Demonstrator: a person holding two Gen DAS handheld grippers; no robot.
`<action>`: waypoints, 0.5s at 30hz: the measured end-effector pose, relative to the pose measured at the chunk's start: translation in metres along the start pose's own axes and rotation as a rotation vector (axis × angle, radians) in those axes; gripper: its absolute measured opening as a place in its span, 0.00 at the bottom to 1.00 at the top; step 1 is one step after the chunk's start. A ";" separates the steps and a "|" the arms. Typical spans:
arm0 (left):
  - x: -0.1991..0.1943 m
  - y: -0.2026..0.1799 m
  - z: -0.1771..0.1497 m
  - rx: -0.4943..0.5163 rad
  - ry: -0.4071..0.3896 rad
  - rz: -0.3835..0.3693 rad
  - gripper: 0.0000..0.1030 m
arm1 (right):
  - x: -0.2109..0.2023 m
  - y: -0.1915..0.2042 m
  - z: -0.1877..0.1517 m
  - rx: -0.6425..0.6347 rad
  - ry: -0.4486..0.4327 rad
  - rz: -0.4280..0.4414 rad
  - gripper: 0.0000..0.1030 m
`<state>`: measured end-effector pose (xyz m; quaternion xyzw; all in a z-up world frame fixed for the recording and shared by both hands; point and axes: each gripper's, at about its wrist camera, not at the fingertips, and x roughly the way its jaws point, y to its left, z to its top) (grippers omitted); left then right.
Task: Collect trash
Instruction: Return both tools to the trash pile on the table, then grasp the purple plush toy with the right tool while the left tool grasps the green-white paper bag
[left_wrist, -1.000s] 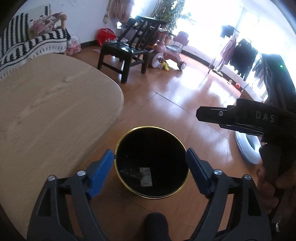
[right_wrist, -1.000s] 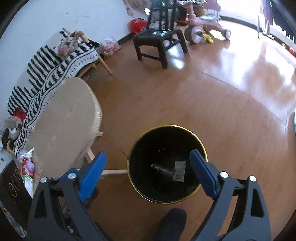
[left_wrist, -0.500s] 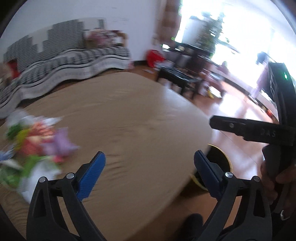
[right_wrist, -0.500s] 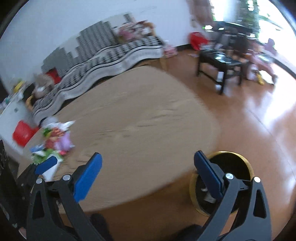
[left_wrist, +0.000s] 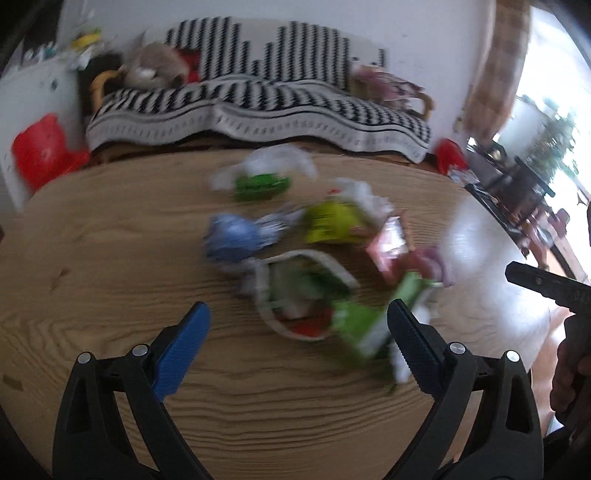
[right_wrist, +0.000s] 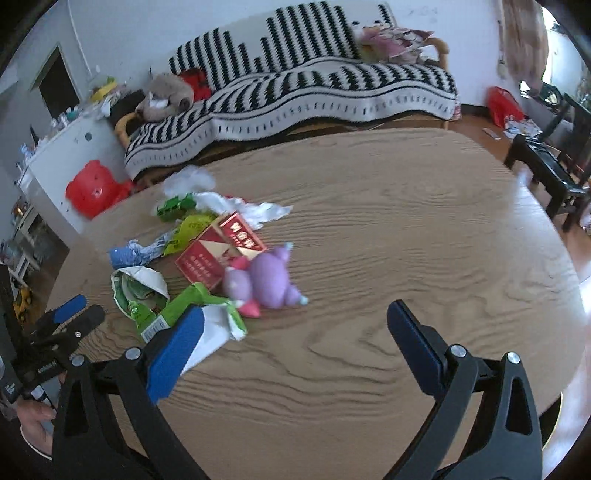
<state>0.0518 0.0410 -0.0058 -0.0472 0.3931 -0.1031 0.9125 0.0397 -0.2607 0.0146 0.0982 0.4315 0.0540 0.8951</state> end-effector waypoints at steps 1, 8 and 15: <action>0.003 0.010 -0.002 -0.018 0.010 -0.001 0.91 | 0.007 0.004 0.001 -0.001 0.010 0.004 0.93; 0.027 0.020 0.000 -0.047 0.053 -0.008 0.91 | 0.050 0.006 0.015 0.021 0.049 -0.011 0.93; 0.055 0.017 0.001 -0.081 0.072 -0.013 0.90 | 0.085 0.004 0.020 0.060 0.116 0.052 0.93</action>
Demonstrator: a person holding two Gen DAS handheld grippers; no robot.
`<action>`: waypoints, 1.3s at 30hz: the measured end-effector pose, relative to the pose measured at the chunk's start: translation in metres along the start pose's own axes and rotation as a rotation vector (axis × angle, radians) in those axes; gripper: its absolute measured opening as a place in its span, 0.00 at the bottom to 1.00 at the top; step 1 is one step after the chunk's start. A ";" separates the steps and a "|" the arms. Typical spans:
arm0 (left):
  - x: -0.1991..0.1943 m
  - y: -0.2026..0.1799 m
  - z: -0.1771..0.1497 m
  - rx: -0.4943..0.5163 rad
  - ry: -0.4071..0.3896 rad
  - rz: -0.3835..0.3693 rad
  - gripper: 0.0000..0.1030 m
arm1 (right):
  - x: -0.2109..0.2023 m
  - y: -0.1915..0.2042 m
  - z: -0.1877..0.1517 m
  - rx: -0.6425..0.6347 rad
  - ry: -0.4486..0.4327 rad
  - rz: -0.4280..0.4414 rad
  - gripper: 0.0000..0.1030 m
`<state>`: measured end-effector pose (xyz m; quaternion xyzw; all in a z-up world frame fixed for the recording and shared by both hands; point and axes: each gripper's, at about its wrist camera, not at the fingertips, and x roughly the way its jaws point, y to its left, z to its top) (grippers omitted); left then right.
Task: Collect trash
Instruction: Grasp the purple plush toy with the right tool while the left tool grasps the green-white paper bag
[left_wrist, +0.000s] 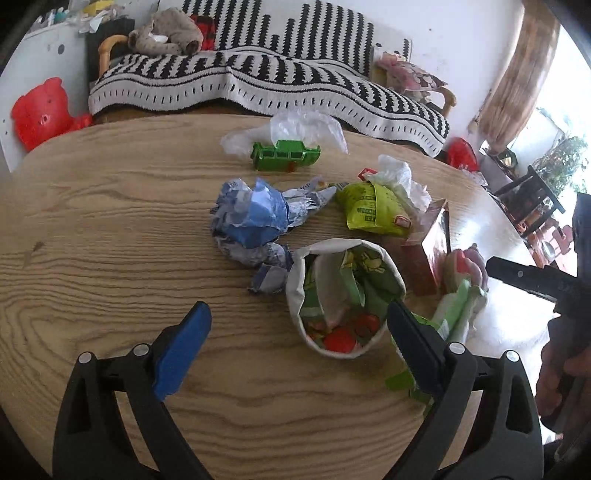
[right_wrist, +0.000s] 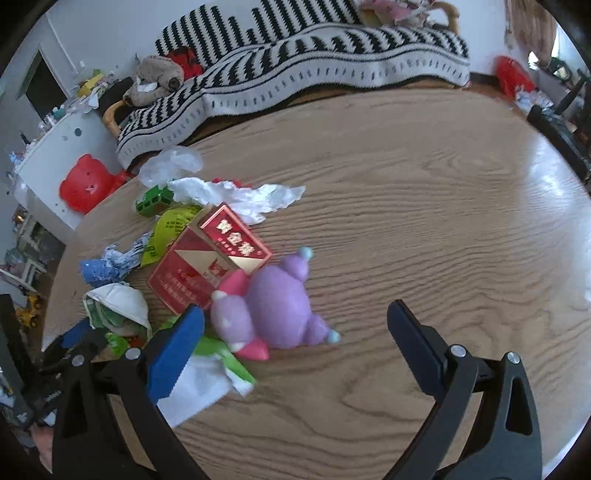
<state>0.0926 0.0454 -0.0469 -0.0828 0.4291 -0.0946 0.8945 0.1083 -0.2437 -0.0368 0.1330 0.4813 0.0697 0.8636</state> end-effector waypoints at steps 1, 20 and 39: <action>0.003 0.000 0.000 -0.002 0.002 0.002 0.90 | 0.004 0.000 0.000 0.003 0.009 0.014 0.93; 0.002 -0.001 0.003 -0.067 0.001 -0.006 0.41 | 0.008 0.017 0.002 -0.086 -0.009 -0.009 0.58; -0.041 -0.022 0.026 -0.051 -0.097 0.032 0.41 | -0.057 -0.030 -0.007 -0.009 -0.102 -0.041 0.58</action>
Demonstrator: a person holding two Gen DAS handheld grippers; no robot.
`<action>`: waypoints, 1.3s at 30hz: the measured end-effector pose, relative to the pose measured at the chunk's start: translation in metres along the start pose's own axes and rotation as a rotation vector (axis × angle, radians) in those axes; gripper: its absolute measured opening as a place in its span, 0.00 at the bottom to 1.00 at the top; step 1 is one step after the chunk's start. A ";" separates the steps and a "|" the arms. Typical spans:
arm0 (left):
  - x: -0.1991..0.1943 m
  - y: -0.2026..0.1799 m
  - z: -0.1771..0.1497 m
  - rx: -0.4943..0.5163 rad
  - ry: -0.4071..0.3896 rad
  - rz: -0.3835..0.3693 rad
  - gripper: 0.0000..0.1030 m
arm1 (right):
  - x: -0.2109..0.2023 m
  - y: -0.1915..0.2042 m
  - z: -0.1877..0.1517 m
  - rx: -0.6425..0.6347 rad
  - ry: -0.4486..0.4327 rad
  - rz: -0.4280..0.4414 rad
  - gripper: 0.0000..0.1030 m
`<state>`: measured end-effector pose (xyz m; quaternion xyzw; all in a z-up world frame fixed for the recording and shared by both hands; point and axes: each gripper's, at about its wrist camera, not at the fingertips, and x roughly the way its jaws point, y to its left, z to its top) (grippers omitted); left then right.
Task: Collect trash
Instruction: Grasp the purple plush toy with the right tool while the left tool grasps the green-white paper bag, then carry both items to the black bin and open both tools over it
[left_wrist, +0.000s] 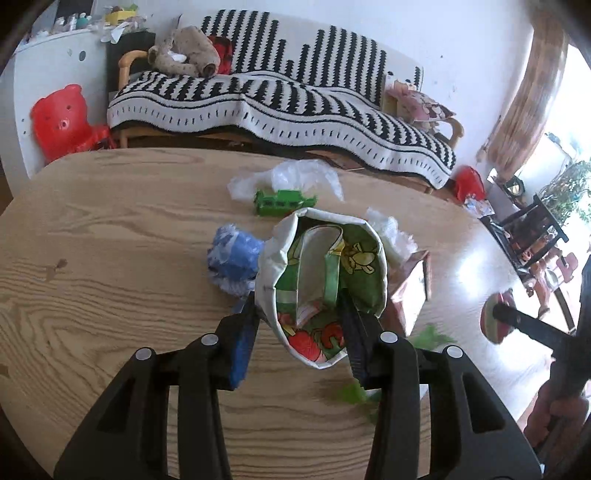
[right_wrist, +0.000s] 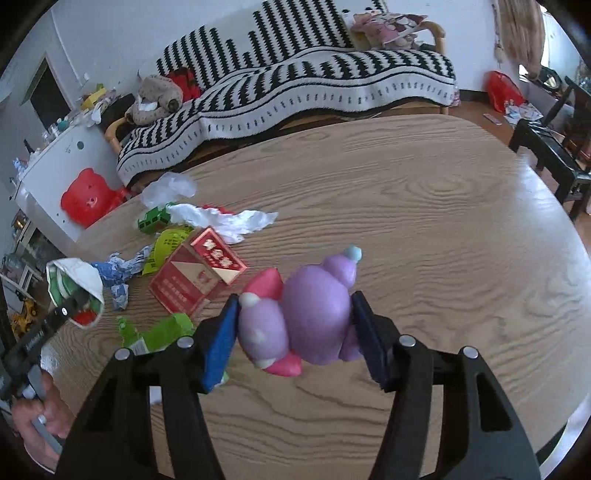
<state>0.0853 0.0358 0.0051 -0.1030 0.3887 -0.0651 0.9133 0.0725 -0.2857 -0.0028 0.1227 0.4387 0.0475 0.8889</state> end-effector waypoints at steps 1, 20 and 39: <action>-0.001 -0.004 0.000 0.005 -0.001 -0.005 0.41 | -0.005 -0.005 -0.001 0.006 -0.003 -0.006 0.58; 0.003 -0.254 -0.080 0.382 0.104 -0.329 0.41 | -0.130 -0.177 -0.074 0.202 -0.083 -0.185 0.58; 0.022 -0.433 -0.228 0.695 0.309 -0.575 0.41 | -0.207 -0.354 -0.212 0.522 -0.054 -0.305 0.59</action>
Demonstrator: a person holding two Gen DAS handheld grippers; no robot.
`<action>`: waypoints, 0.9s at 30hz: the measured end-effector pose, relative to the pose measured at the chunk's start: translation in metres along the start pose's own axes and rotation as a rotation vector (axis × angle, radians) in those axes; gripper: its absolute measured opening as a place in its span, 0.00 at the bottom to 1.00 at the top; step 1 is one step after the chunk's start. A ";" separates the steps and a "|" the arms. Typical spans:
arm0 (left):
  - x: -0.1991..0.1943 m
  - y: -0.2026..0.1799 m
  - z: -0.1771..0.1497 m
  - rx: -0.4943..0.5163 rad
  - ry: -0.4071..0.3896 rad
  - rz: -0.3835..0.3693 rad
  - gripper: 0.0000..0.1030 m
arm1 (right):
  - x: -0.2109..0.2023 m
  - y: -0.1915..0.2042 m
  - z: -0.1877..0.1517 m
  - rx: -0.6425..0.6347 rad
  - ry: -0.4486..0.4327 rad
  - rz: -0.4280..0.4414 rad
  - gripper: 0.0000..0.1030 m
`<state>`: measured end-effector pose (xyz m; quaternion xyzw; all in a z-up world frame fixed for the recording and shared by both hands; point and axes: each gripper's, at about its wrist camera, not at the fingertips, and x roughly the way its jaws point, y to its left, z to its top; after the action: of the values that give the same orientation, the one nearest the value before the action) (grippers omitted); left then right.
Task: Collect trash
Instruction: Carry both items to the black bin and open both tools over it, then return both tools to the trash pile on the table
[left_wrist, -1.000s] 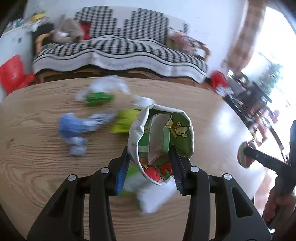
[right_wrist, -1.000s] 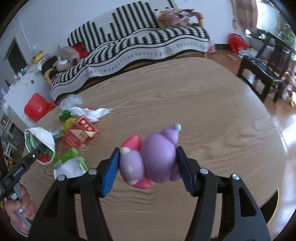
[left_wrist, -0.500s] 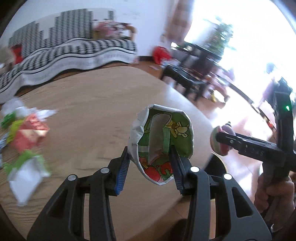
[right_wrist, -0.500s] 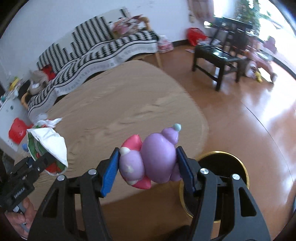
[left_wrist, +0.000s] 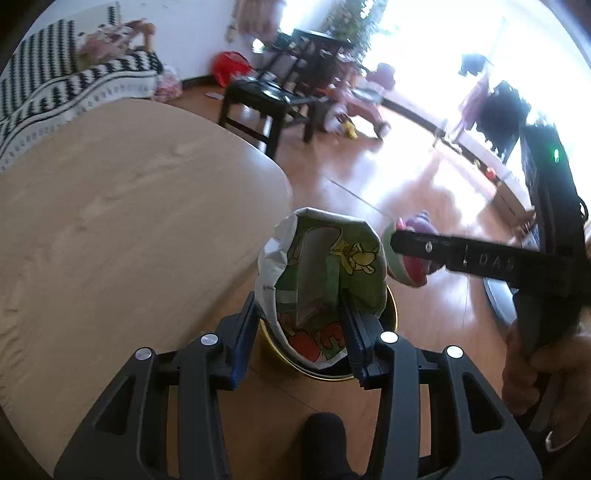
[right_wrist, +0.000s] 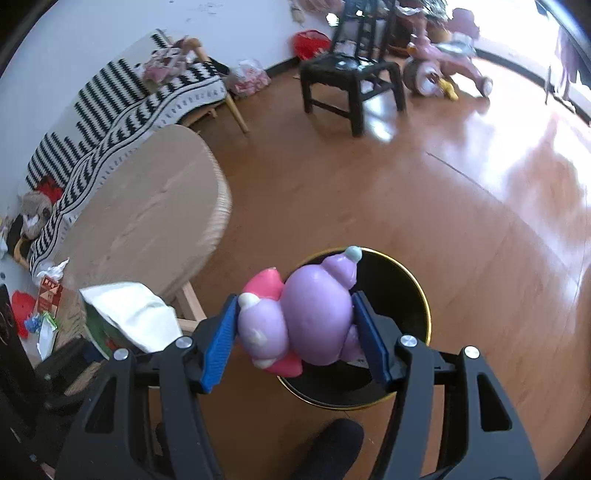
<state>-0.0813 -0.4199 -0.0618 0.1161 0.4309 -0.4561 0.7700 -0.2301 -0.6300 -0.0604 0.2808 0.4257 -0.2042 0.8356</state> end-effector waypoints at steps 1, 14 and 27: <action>0.006 -0.005 -0.004 0.011 0.014 -0.005 0.41 | 0.001 -0.004 -0.001 0.010 0.005 -0.001 0.59; 0.044 -0.014 -0.010 0.029 0.083 -0.015 0.41 | 0.002 -0.015 0.002 0.053 0.012 0.004 0.60; 0.056 -0.020 -0.006 0.043 0.090 -0.025 0.46 | -0.001 -0.024 0.004 0.096 -0.008 0.001 0.76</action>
<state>-0.0886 -0.4611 -0.1038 0.1475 0.4569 -0.4692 0.7412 -0.2423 -0.6510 -0.0647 0.3200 0.4120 -0.2249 0.8230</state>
